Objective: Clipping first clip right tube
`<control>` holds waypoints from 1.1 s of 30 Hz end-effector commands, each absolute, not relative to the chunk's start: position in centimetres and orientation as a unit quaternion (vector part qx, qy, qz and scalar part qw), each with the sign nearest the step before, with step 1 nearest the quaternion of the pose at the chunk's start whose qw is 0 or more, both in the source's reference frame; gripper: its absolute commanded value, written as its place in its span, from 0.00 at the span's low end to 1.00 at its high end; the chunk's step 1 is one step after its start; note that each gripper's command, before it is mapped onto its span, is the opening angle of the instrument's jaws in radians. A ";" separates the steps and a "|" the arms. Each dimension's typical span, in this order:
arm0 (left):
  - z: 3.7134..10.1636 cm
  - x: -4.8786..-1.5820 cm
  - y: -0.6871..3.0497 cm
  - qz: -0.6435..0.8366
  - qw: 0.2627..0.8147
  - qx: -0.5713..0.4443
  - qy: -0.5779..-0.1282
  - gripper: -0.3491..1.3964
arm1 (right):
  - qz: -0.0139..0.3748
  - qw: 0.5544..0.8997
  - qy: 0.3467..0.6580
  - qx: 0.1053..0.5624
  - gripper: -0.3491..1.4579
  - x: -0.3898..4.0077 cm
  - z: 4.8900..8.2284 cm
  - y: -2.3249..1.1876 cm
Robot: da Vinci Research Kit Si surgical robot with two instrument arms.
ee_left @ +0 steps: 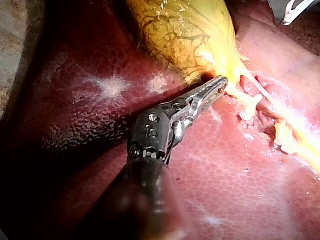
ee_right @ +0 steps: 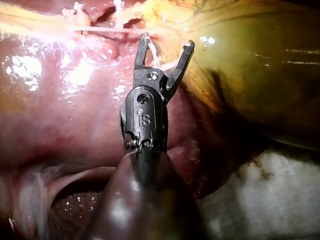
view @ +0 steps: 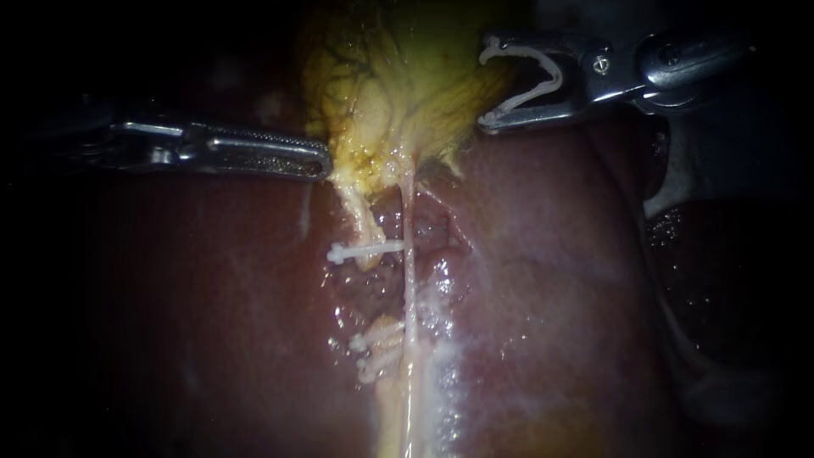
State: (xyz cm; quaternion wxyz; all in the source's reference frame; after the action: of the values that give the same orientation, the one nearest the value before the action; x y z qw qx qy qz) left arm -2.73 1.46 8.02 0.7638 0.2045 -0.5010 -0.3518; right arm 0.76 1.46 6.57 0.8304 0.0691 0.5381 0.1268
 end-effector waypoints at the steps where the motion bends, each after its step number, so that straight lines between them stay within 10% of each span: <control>1: 8.01 -2.73 1.46 -0.352 0.764 0.204 -0.501 0.00 | 0.127 0.830 0.538 0.069 0.52 0.76 6.57 1.46; 33: 7.38 -2.21 1.82 -0.365 0.757 0.192 -0.507 0.00 | 0.127 0.830 0.538 0.069 0.52 0.76 6.57 1.46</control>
State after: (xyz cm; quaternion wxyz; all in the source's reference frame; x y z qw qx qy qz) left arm -2.21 1.82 7.38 0.7569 0.1916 -0.5071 -0.3650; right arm 0.76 1.46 6.57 0.8304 0.0691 0.5382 0.1269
